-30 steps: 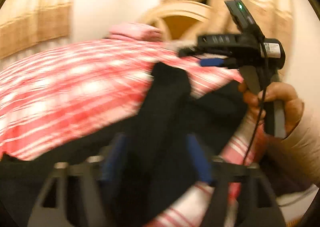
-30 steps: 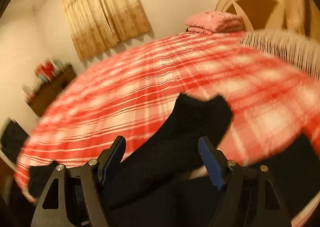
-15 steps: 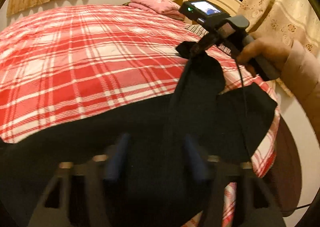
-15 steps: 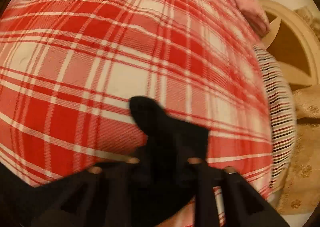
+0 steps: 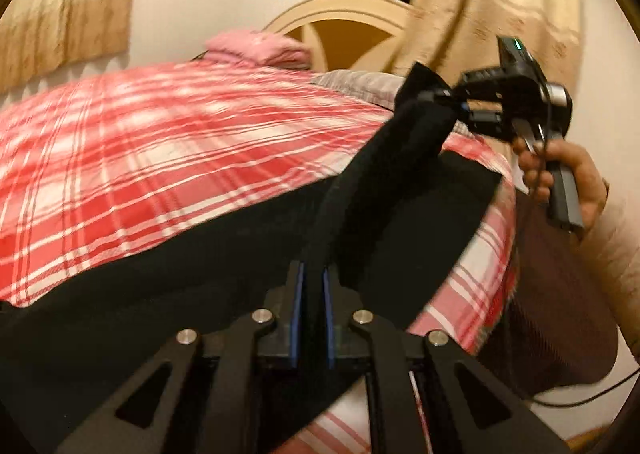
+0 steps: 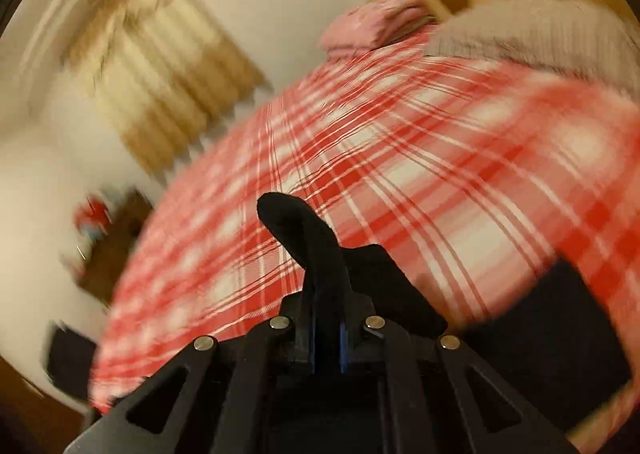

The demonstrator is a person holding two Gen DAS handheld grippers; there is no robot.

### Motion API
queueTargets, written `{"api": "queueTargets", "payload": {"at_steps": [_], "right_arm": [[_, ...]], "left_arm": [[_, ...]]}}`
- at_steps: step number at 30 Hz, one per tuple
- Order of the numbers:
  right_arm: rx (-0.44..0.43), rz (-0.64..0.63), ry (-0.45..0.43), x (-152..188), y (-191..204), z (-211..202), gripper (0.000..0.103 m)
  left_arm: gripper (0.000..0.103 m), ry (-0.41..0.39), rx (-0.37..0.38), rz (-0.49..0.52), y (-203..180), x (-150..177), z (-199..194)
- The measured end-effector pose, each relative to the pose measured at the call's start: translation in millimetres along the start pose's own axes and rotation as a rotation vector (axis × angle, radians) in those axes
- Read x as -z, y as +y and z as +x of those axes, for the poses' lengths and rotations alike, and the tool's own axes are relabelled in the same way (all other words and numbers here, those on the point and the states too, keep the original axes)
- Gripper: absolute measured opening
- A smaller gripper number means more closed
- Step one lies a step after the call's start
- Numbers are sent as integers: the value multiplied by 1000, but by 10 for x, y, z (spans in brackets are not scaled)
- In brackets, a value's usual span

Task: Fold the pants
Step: 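Lift the pant leg with the left tool while the right tool releases it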

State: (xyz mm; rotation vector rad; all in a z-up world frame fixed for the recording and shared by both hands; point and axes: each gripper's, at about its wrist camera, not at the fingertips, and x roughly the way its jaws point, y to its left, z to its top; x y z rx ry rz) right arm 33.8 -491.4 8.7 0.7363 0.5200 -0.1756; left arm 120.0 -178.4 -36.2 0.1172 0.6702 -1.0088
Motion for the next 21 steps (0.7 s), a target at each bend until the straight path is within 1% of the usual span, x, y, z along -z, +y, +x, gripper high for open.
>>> {"api": "queueTargets", "payload": {"at_steps": [1,2,5,7,8,10,12,14,15,17,19,21], "right_arm": [[-20,29,-25,115,-148,-113,8],[-21,42,-46,221,-274,-192,8],[-9,97,-53,427,-560,-285,8],[-12,154,-51,496,-716,-320,9],[-32,180,-59,510,-771,-358,9],[-29,189,-85,499,-794,-450,10],[0,175,-116,469,-785,-553,23],[15,185,-177,459,-810,-724,64],[38,193,-227,466,-832,-855,69],[74,184,-279,467,-841,-1020,70],[100,152,-300,455,-798,-1125,70],[110,89,-284,409,-699,-1139,70]], "left_arm": [[10,1,-6,36,-71,41,-10],[10,5,-12,58,-105,64,-13],[10,33,-40,115,-212,147,25],[10,52,-67,144,-264,186,67],[10,59,-80,151,-274,206,76],[10,78,-107,152,-280,238,115],[10,93,-120,145,-286,266,125],[10,100,-133,149,-294,281,131],[10,103,-137,151,-302,288,131],[10,106,-148,154,-314,303,132],[10,107,-157,164,-338,316,135],[10,107,-170,189,-378,321,141]]}}
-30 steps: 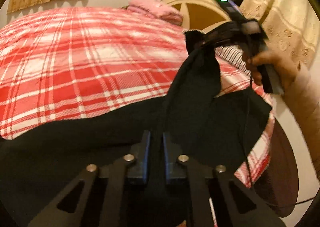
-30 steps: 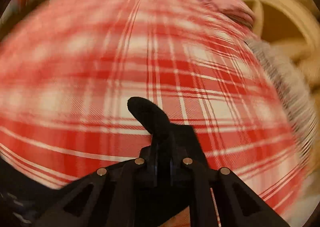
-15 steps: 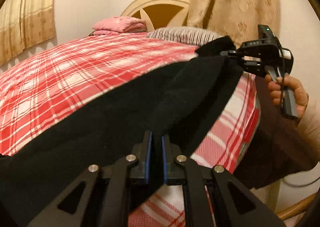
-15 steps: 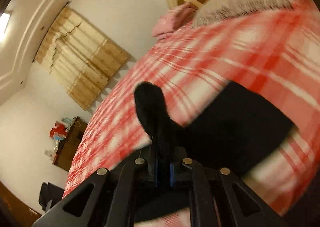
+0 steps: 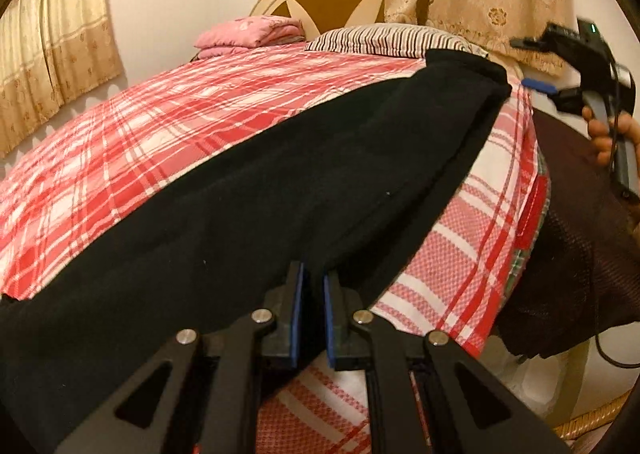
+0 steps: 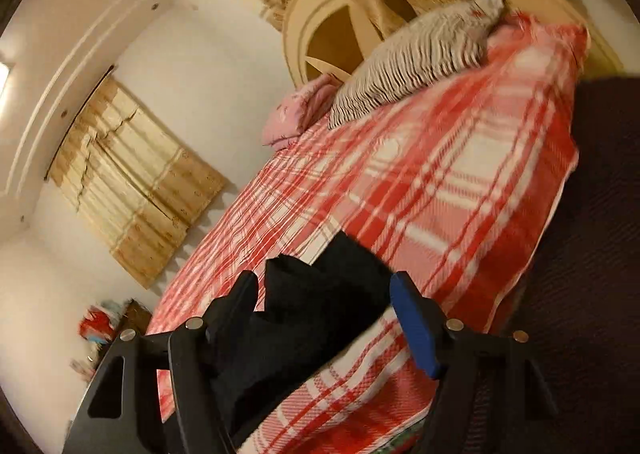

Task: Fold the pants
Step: 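Lift the pant leg with the left tool while the right tool releases it, then lay the held pant leg flat over the folded pants with the left tool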

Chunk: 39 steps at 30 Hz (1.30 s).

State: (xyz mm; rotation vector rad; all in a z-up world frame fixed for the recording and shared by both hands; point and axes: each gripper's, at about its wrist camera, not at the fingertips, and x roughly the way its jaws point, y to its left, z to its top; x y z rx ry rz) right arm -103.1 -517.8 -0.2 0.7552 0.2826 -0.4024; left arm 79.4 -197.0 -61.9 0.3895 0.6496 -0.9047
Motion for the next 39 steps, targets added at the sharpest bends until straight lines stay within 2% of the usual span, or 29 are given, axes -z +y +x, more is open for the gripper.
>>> {"api": "queueTargets", "payload": {"at_steps": [3,7,9,11,12,13,14,15,16,19,23,27,30,32,34,36,37,38,39], "right_arm": [[8,-158,42,-101,235,104,70],[50,-331,135,-197,404,494,70],[57,-391,227,-149,412,725,70],[118,-458,318,-64,402,960,66],[146,-486,341,-31,401,1026,55],[163,-504,350,-20,397,1055,23],[159,-493,333,-53,377,1021,14],[150,-473,310,-71,341,969,13],[151,-445,268,-121,303,879,7],[182,-415,173,-218,203,717,7],[169,-365,218,-251,2,800,7],[213,-334,141,-295,8,708,7],[149,-306,92,-360,84,573,7],[125,-362,97,-383,237,561,7],[144,-409,147,-397,350,691,9],[175,-414,214,-412,346,896,27],[188,-408,226,-395,325,970,52],[195,-404,229,-380,307,1042,64],[196,-409,242,-348,296,1118,65]], "left_arm": [[10,1,-18,28,-65,-1,5],[10,6,-34,29,-72,-7,6],[10,8,-39,27,-66,-8,4],[10,9,-40,22,-52,-6,8],[10,9,-40,20,-57,-8,10],[10,10,-40,17,-54,-7,14],[10,10,-39,13,-49,-6,18],[10,9,-38,10,-52,-4,18],[10,9,-38,6,-49,-2,21],[10,11,-36,-6,-46,-3,30],[10,11,-44,-4,-64,-3,31],[10,13,-40,3,-81,-2,8],[10,12,-33,-2,-80,-5,-11],[10,10,-29,-3,-85,-19,-23],[10,-2,-23,-4,-93,-47,-50],[12,-27,-28,6,-112,-81,-98],[13,-34,-30,7,-109,-94,-108],[15,-42,-33,5,-98,-109,-123],[17,-49,-44,-2,-75,-118,-129]]}}
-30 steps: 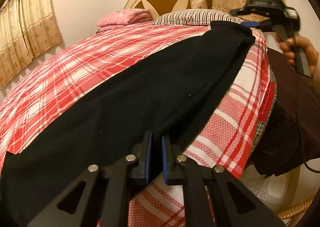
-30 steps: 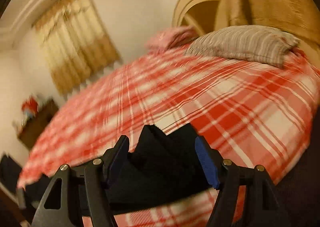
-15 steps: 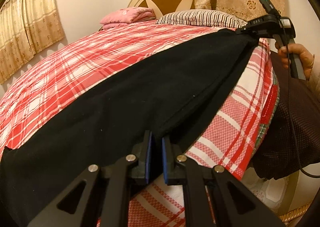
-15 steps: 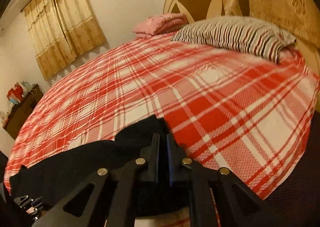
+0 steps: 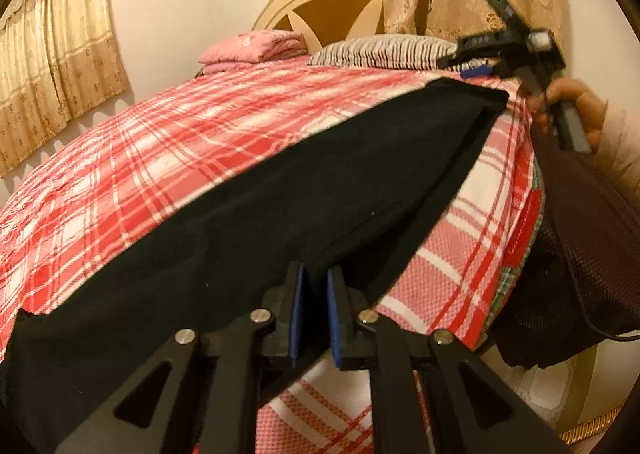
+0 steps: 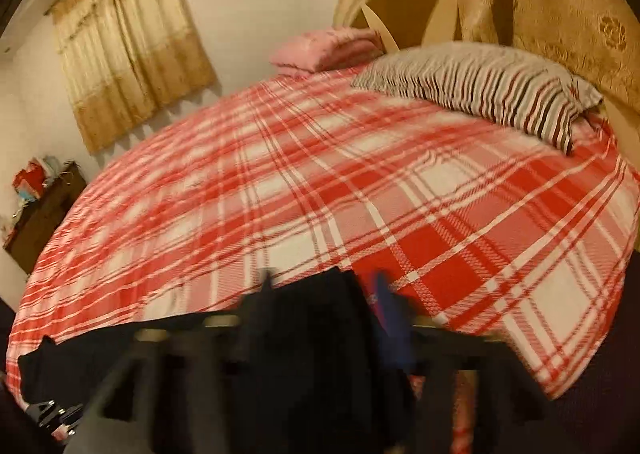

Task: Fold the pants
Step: 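Lay the held pant leg flat over the folded pants with the left tool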

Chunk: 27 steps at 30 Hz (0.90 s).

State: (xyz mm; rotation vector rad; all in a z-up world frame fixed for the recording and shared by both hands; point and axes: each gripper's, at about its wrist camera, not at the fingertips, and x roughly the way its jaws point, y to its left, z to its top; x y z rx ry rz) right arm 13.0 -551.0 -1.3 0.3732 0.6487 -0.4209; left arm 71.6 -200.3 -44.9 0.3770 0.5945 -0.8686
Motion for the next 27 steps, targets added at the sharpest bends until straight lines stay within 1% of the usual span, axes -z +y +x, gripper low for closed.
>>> {"api": "queueTargets", "payload": {"at_steps": [1,2,3,5,6,7,8,10,11,12,13,15,16,17,19,20,21,22,23,24,25,26,27], "right_arm": [[-11,-15,26,25,32,75,64],[-18,-57,84,82,126,195,64],[55,-148,68,150,259,208,64],[177,-320,62,250,517,234,61],[190,-323,60,239,531,229,60],[196,-293,65,201,490,234,59],[210,-234,62,141,387,239,57],[235,-114,49,56,133,248,57],[222,-37,35,23,-38,250,57],[200,-12,26,14,-92,242,57],[181,-1,18,11,-120,234,57],[119,1,2,29,-110,134,57],[87,24,-32,42,-122,36,57],[37,70,-106,79,-152,-162,58],[-29,112,-199,163,-148,-429,58],[-54,102,-221,222,-106,-540,58],[-73,82,-222,274,-41,-588,58],[-109,42,-194,366,67,-607,58],[-157,-5,-140,480,192,-568,58],[-185,-37,-98,585,257,-540,58],[-193,-89,-31,726,365,-454,58],[-142,-154,-23,840,457,-421,58],[-74,-253,-84,931,565,-477,58]], "left_arm": [[27,-2,-14,-9,29,0,8],[40,-5,-37,-33,86,3,20],[44,-2,-46,-51,124,8,32],[46,20,-41,-105,238,36,82],[46,41,-29,-122,273,61,125],[46,85,-19,-132,283,100,201],[46,89,-28,-124,256,135,224],[45,73,-47,-67,134,162,196],[44,74,-42,-42,90,168,186],[44,70,-42,-17,49,182,172],[44,68,-42,-11,42,189,161],[44,68,-19,-36,88,199,143],[44,65,-3,-52,118,200,126],[44,59,17,-68,149,199,97],[44,41,53,-89,189,205,37],[44,27,56,-91,207,211,0],[45,24,44,-84,197,213,-10],[45,32,22,-74,189,219,5],[45,40,7,-72,193,224,30],[45,46,7,-83,209,234,51],[45,48,16,-98,227,239,53],[45,44,17,-103,240,233,41],[45,36,13,-100,245,224,14]]}}
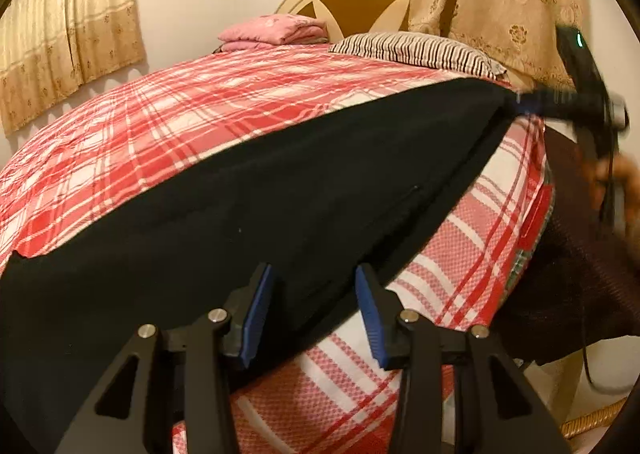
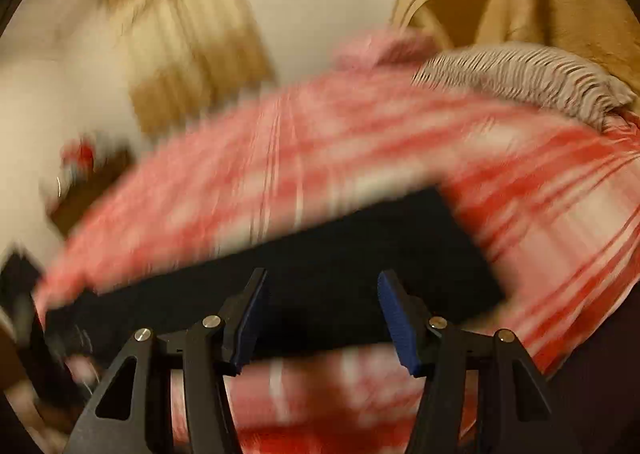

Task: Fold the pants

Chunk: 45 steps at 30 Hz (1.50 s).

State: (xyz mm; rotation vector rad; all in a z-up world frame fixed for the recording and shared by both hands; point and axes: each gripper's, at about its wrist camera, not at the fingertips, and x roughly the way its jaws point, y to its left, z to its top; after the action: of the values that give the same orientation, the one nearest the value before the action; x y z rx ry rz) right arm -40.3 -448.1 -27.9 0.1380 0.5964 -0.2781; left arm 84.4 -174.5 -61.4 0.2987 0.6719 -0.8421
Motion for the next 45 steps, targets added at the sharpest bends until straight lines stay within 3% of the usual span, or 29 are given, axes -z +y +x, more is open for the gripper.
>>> {"api": "queueTargets", "payload": {"at_steps": [2,5,7,9,13,15,17,23,25,26,29,33,35,38,39,42,45], "right_arm": [[184,-151,24,20,208,15,62],[333,-167,33,-56,339,-5,69],[291,-140,-24,-105,431,-104,69],[166,-108,-84,-164,537,-178,69],[9,-124,-58,-210,894,-35,69],[-3,-159,15,-156,1014,156,69],[17,-192,172,-14,1077,420,70],[135,-349,218,148,1304,264,70],[40,-262,188,123,1349,123,70],[-55,-184,157,61,1364,69,70],[-174,-58,137,-62,1485,152,70],[-130,-152,205,44,1832,509,70],[-92,-213,290,280,1921,670,70],[-18,-447,287,516,2176,553,70],[-14,-473,300,554,2208,493,70],[-68,-422,359,529,2152,420,71],[-154,-321,320,382,2122,295,71]], "left_arm": [[45,-25,-7,5,16,-21,-89],[46,-69,-12,-12,112,-33,-274],[46,-93,-36,-40,234,-10,-399],[46,-106,-69,-67,375,19,-497],[53,-122,-168,-122,695,110,-670],[54,-119,-228,-166,905,190,-739],[54,-111,-275,-215,1103,305,-801],[54,-83,-365,-318,1543,647,-909],[54,-85,-386,-351,1645,713,-942],[54,-92,-395,-374,1707,748,-968],[54,-108,-399,-427,1829,818,-1034],[54,-101,-454,-425,1896,914,-1077],[54,-87,-479,-431,1963,977,-1075],[54,-77,-471,-494,2113,1103,-1088],[54,-72,-467,-517,2165,1139,-1077],[54,-88,-444,-533,2207,1192,-1080],[54,-84,-456,-497,2162,1186,-1080]]}}
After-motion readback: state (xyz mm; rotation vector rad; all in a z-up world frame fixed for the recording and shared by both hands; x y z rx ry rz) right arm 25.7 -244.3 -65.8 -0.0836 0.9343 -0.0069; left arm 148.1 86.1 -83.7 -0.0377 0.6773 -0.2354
